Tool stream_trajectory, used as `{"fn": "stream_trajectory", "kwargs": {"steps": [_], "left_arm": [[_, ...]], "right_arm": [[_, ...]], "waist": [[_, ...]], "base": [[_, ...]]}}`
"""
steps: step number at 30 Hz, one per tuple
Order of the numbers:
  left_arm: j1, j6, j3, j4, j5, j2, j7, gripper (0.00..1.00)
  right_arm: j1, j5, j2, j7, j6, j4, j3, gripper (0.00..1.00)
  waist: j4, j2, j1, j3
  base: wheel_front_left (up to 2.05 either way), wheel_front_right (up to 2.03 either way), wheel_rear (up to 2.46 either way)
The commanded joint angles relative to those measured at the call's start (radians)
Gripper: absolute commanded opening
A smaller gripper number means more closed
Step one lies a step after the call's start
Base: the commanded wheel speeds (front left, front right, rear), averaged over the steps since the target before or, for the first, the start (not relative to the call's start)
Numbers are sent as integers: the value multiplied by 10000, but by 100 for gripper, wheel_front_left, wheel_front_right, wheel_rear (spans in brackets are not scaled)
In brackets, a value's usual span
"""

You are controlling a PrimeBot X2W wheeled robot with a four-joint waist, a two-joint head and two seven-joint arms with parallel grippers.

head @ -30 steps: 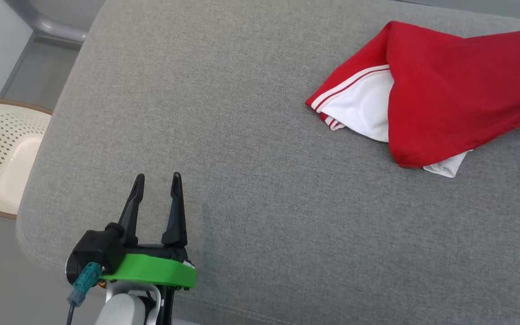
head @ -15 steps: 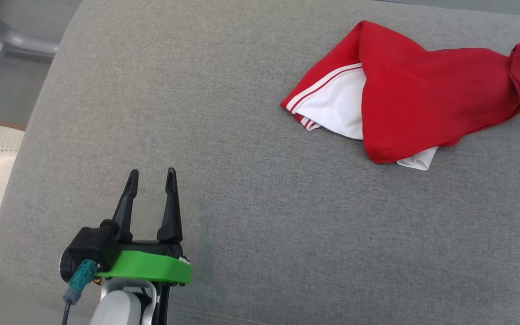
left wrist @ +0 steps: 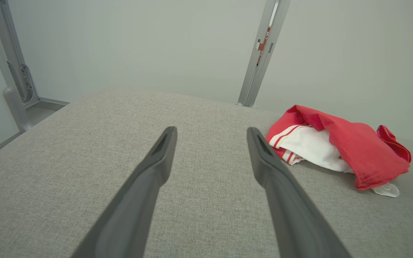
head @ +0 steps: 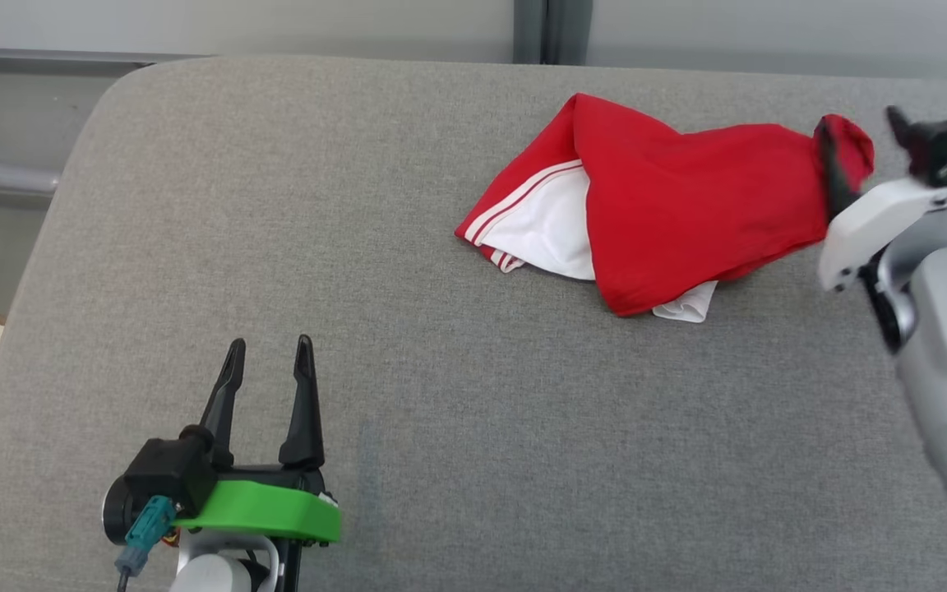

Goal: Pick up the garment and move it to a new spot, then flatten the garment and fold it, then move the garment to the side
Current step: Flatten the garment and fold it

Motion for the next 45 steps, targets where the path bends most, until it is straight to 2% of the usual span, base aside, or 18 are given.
{"fn": "stream_trajectory", "kwargs": {"steps": [1, 8, 12, 23, 29, 30, 31, 32, 33, 41, 45], "left_arm": [[167, -47, 20, 32, 65, 26, 0, 100], [363, 2, 4, -43, -12, 26, 0, 100], [358, -13, 61, -99, -47, 23, 0, 100], [49, 38, -6, -78, -135, 25, 0, 100], [3, 70, 28, -96, -148, 25, 0, 100], [1, 78, 41, -103, -146, 25, 0, 100], [4, 84, 55, -107, -142, 25, 0, 100], [14, 96, 78, -114, -141, 25, 0, 100], [25, 104, 92, -117, -140, 25, 0, 100], [132, 121, 171, -118, -176, 25, 0, 100], [243, 140, 186, -128, -200, 25, 0, 100]], "right_arm": [[515, 313, 280, -97, -15, -190, 236, 100], [2892, 2070, 1464, -248, -15, -1645, 1288, 100], [3678, 2702, 1719, -248, -16, -1985, 1592, 100], [3158, 3557, 1960, -257, -13, -1086, 1579, 100], [2819, 3878, 1886, -257, -13, -1360, 1709, 100], [2789, 3844, 1854, -257, -13, -1502, 1680, 61], [2790, 3805, 1833, -257, -13, -1626, 1654, 38], [2830, 3745, 1815, -257, -13, -1776, 1617, 24], [2875, 3700, 1798, -257, -13, -1880, 1595, 0], [3325, 3532, 1449, -256, -13, -3115, 1368, 0], [3632, 3695, 890, -179, -13, -3819, 1121, 0]], "waist": [[-107, 0, -1, -322], [232, 0, -1, -418], [403, 0, -1, -236], [990, 0, -1, 209], [1087, 0, -1, 253], [1077, 0, -1, 253], [1063, 0, -1, 251], [1035, 0, -1, 242], [1006, 0, -1, 236], [534, 0, -1, 70], [262, 0, -1, -24]], "base": [[0, 0, 0], [0, 0, 0], [0, 0, 0], [0, 0, 0], [0, 0, 0], [0, 0, 0], [0, 0, 0], [0, 0, 0], [0, 0, 0], [0, 0, 0], [0, 0, 0]]}}
